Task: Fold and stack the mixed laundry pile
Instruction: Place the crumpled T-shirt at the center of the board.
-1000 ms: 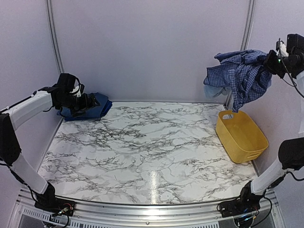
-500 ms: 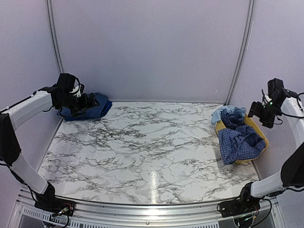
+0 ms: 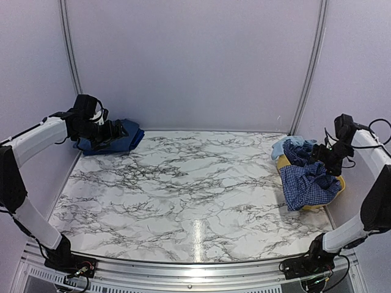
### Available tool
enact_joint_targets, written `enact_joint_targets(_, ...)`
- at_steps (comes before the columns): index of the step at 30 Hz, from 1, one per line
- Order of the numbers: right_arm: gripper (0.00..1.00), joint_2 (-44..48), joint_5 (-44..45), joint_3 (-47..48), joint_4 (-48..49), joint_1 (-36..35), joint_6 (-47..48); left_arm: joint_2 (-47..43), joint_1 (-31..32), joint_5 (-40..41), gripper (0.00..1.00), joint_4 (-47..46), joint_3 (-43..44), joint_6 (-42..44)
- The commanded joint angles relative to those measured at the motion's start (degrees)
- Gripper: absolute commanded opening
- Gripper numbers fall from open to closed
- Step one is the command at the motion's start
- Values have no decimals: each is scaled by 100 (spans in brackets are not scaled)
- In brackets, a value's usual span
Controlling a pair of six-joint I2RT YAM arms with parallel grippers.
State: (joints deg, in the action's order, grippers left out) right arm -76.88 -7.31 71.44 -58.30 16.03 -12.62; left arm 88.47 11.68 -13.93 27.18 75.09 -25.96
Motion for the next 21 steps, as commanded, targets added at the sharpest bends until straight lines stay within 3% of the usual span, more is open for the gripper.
enact_joint_targets(1, 90, -100, 330, -407, 196, 31, -104, 2, -26, -14, 99, -115, -114, -76)
enact_joint_targets(4, 88, -385, 406, -597, 573, 25, -155, 18, -26, -39, 99, -150, -147, -86)
enact_joint_targets(6, 75, -657, 477, -636, 705, 31, -124, 28, -26, -40, 99, -151, -131, -87)
enact_joint_targets(12, 5, -896, 256, -25, 673, 32, -122, 23, -26, -13, 99, -156, -26, -62)
enact_joint_targets(13, 0, -879, 211, 172, 602, 32, -135, 17, -26, -2, 99, -156, -21, -64)
enact_joint_targets(21, 0, -378, -536, 2218, 374, 32, -236, -31, -26, 52, 99, -154, -13, -75)
